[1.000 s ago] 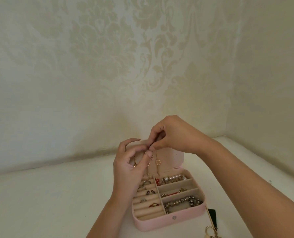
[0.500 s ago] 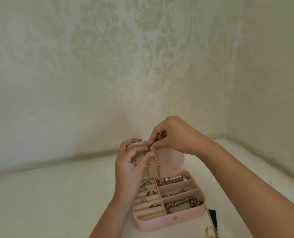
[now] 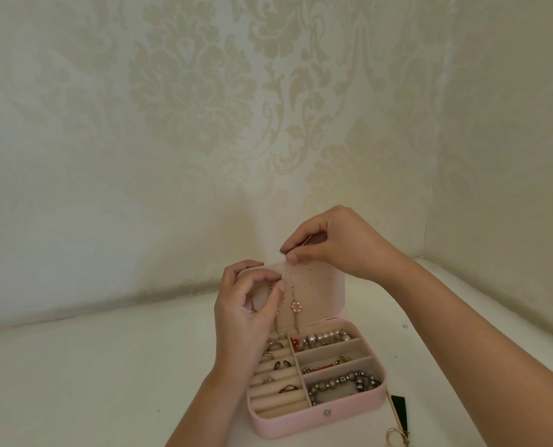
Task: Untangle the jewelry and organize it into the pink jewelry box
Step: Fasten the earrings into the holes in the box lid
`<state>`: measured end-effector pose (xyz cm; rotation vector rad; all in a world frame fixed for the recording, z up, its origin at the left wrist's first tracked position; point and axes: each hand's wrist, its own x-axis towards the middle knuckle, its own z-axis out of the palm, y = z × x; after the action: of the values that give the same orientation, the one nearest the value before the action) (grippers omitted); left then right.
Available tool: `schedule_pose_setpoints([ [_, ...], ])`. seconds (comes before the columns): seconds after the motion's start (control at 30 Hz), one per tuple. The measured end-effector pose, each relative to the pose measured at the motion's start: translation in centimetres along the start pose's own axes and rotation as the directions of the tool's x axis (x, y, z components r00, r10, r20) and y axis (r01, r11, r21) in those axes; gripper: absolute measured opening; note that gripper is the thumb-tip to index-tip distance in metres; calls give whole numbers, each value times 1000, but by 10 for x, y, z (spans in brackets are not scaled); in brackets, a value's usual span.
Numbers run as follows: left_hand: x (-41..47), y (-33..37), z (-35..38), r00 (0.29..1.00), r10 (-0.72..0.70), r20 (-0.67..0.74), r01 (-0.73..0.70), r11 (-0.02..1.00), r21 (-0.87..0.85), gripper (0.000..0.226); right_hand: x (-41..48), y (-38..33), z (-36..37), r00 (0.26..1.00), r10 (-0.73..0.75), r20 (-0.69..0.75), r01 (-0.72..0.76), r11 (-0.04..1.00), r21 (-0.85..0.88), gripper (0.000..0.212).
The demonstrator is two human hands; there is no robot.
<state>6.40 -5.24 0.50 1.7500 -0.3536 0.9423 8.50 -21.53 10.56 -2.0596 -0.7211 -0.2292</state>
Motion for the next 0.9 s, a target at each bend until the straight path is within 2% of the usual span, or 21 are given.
schedule_pose_setpoints([
  [0.07, 0, -1, 0, 1000, -4, 1, 4, 1000, 1, 9, 2, 6, -3, 996, -6, -88, 7, 1000, 12, 11],
  [0.13, -1, -2, 0, 1000, -2, 11, 2, 1000, 13, 9, 3, 14, -3, 994, 16, -107, -19, 999, -27, 10],
  [0.23, -1, -3, 0, 999, 24, 25, -25, 998, 52, 9, 5, 23, 0, 996, 64, -63, -68, 996, -60, 8],
  [0.33, 0, -3, -1, 996, 83, 39, -86, 992, 92, 8, 6, 25, 0, 996, 91, -24, -91, 996, -4, 6],
  [0.53, 3, -6, -4, 982, 168, 90, -180, 971, 154, 19, 5, 26, 1, 996, 91, -6, -91, 996, 26, 6],
  [0.67, 7, -10, -8, 965, 208, 161, -235, 955, 179, 18, 5, 27, 0, 996, 89, 1, -89, 996, 28, 7],
  [0.9, 12, -10, -8, 957, 212, 196, -245, 956, 163, 13, 5, 27, 0, 996, 92, 11, -92, 995, 32, 7],
])
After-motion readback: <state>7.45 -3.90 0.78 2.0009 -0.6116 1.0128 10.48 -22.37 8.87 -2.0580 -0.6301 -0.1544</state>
